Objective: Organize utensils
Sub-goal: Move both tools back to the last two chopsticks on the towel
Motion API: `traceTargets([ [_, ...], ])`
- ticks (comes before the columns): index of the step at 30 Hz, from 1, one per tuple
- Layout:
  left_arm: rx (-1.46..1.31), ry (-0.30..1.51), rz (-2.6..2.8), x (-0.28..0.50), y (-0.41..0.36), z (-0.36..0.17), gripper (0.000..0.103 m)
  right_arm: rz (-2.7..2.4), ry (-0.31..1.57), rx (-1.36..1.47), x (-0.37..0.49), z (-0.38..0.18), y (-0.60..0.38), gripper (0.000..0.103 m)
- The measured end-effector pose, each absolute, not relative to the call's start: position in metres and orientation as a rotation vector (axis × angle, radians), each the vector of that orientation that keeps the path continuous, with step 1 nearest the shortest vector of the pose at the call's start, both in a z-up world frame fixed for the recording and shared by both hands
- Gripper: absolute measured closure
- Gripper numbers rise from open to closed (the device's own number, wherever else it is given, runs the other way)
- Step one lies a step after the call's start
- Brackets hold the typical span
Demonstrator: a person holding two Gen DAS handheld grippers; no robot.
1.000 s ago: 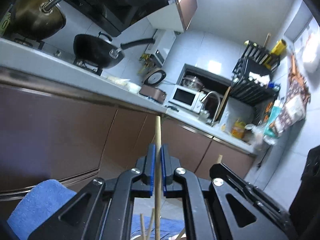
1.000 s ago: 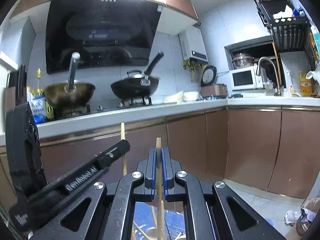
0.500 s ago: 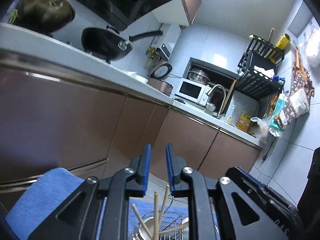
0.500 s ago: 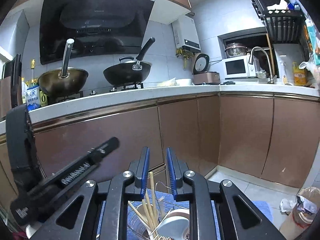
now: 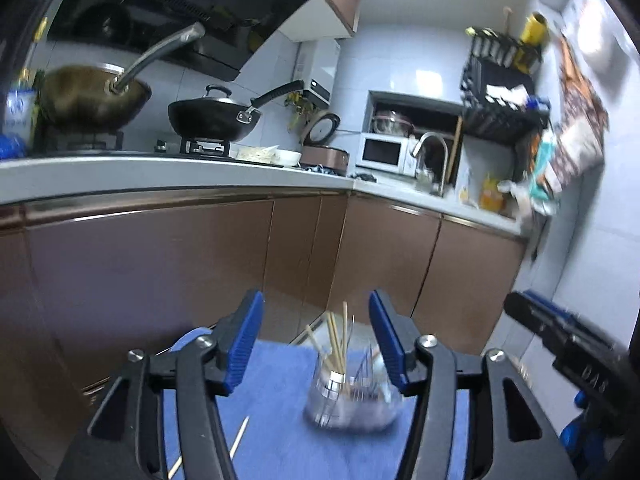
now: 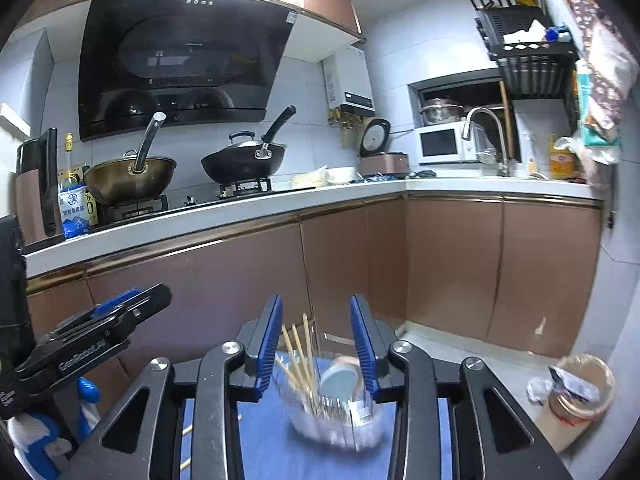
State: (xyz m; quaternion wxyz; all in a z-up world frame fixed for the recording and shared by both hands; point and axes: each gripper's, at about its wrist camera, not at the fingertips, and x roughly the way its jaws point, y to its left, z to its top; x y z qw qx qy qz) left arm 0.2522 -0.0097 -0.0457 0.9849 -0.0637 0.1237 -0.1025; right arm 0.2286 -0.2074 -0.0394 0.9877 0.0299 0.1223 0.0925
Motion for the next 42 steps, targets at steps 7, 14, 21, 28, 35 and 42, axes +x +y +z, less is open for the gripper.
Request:
traceTargets([
  [7,0.008,0.248,-0.152,0.161,-0.015,-0.048,0.038,0.15,0.275,0.048,0.154,-0.045,-0.204,0.065],
  [14,0.066,0.275,-0.128,0.113,-0.015,-0.053,0.036,0.155,0.298,0.044,0.111,-0.046,-0.195,0.062],
  [21,0.085,0.278,-0.112,0.091,-0.012,-0.052,0.035,0.16,0.304,0.036,0.086,-0.048,-0.187,0.06],
  [28,0.097,0.276,-0.091,0.079,-0.004,-0.054,0.035,0.159,0.314,0.033,0.072,-0.05,-0.183,0.059],
  [35,0.094,0.273,-0.078,0.067,0.005,-0.055,0.035,0.162,0.328,0.034,0.06,-0.052,-0.18,0.058],
  [42,0.089,0.276,-0.067,0.059,0.016,-0.058,0.035,0.172,0.345,0.02,0.052,-0.052,-0.172,0.058],
])
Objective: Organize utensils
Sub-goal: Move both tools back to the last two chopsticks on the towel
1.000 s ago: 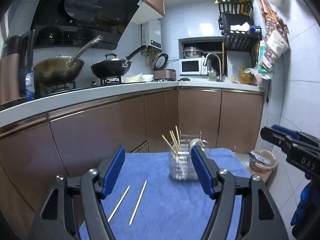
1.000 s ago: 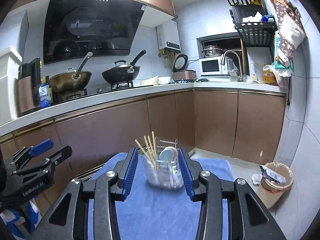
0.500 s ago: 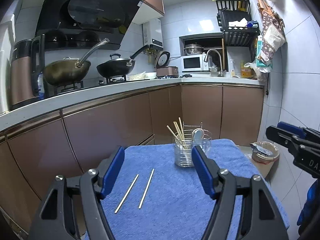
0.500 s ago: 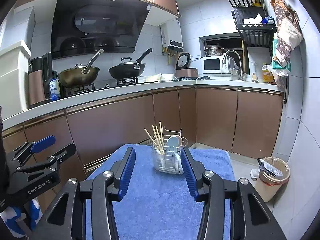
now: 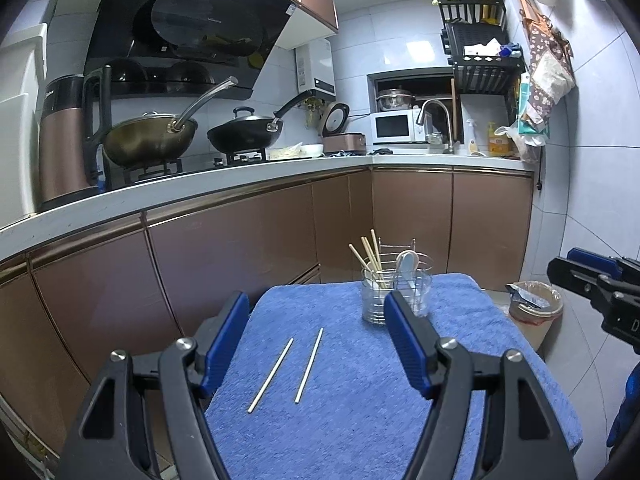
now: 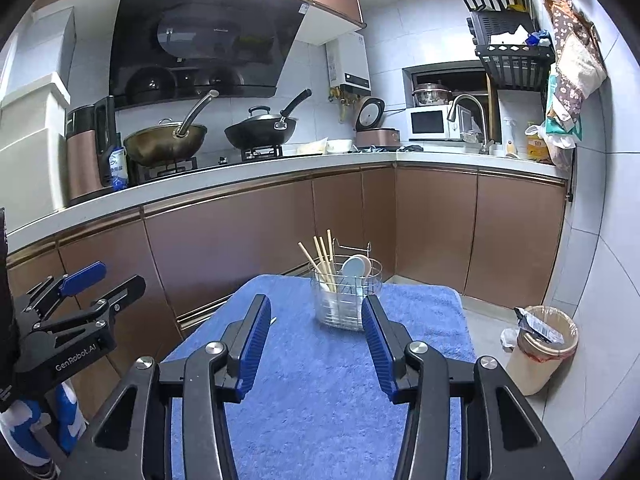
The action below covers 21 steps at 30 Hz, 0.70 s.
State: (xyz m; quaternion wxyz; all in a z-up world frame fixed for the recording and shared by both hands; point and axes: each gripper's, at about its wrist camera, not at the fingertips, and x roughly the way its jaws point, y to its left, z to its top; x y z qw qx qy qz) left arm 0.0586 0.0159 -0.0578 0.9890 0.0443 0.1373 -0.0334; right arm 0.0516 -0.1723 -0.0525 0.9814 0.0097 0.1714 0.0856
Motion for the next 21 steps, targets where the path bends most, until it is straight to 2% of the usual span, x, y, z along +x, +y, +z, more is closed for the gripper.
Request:
traceTargets([
  [12,0.023,0.394,-0.072,0.089,0.053,-0.076,0.035,0.227,0.456,-0.008,0.081,-0.068,-0.152,0.058],
  [21,-0.052,0.769,-0.193,0.216,0.125,-0.139,0.035,0.356,0.731,-0.032,0.167,-0.116,-0.109,0.058],
])
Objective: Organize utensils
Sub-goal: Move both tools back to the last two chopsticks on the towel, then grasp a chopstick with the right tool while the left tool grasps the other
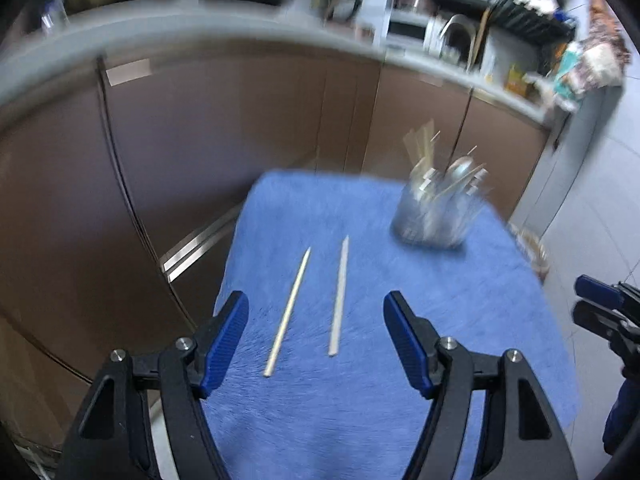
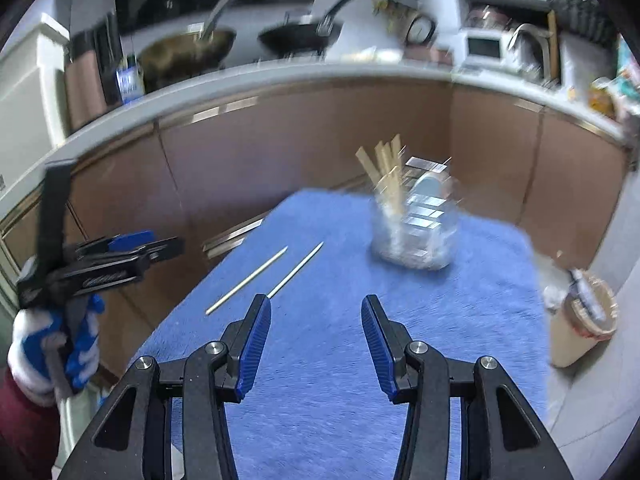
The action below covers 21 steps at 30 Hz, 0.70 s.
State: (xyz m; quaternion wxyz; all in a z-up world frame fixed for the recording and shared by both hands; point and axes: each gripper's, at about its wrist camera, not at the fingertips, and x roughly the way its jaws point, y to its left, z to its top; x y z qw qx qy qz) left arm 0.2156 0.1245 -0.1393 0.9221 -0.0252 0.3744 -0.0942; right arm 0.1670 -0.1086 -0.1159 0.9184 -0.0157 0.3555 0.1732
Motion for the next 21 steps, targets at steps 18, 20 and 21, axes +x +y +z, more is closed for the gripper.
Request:
traceTargets([
  [18,0.047,1.105,-0.389,0.378,0.108,-0.25,0.071,0.377,1.197,0.042,0.406,-0.228,-0.034,0.071],
  [20,0.056,1.127,-0.392,0.384,0.106,-0.257,0.077,0.36,1.228,0.037,0.418,-0.238,-0.029,0.072],
  [21,0.058,1.137,-0.391,0.387,0.106,-0.262,0.078,0.354,1.242,0.033,0.423,-0.243,-0.026,0.073],
])
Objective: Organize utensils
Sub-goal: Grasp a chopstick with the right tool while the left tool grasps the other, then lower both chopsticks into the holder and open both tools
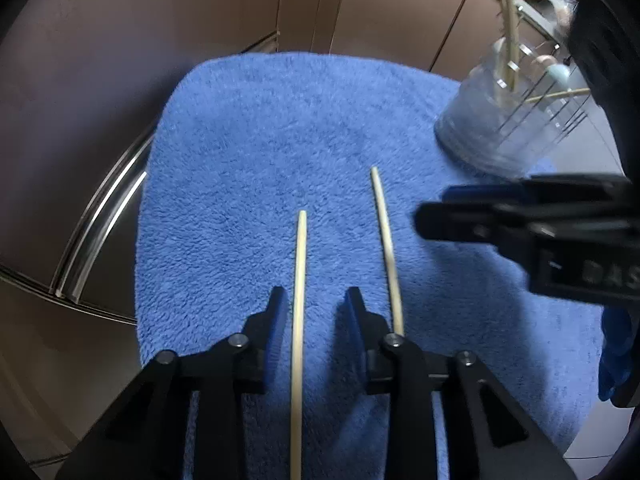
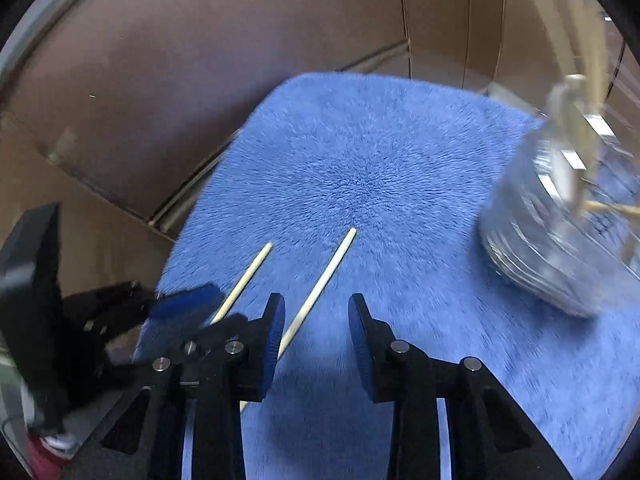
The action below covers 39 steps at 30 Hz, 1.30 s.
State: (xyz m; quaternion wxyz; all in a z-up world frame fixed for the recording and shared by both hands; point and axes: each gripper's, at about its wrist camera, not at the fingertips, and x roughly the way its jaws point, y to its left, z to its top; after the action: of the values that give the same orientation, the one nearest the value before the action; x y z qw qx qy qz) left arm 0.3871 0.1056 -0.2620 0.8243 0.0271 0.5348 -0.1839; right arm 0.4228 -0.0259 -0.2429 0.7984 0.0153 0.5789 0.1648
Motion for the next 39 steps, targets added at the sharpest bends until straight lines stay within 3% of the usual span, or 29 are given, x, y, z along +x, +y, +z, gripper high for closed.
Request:
traceTargets([
  [4,0.064,1.139,-0.389,0.389,0.107,-0.266,0.086,0.323,1.286,-0.009,0.444,-0.259,-0.011,0.076],
  [8,0.071,1.134,-0.368,0.389,0.11,-0.268,0.098,0.3,1.309,-0.085,0.448,-0.272,0.002,0.089],
  [10,0.071,1.122,-0.362,0.387,0.111,-0.269,0.098,0.296,1.3,-0.124,0.444,-0.271,0.006,0.09],
  [12,0.071,1.111,-0.351,0.384,0.11,-0.269,0.098,0.301,1.299,-0.126,0.44,-0.27,0.004,0.097],
  [21,-0.03,1.006,-0.331,0.347,0.119,-0.241,0.098,0.4,1.179,-0.048,0.386,-0.226,-0.034,0.097],
  [32,-0.171,0.773,-0.377,0.287,0.109,-0.148,0.098,0.513,0.729,0.026,0.273,-0.109,-0.1,0.097],
  [39,-0.251,0.562,-0.459,0.3,0.068,-0.073,0.098,0.456,0.402,0.066,0.259,-0.034,-0.152,0.097],
])
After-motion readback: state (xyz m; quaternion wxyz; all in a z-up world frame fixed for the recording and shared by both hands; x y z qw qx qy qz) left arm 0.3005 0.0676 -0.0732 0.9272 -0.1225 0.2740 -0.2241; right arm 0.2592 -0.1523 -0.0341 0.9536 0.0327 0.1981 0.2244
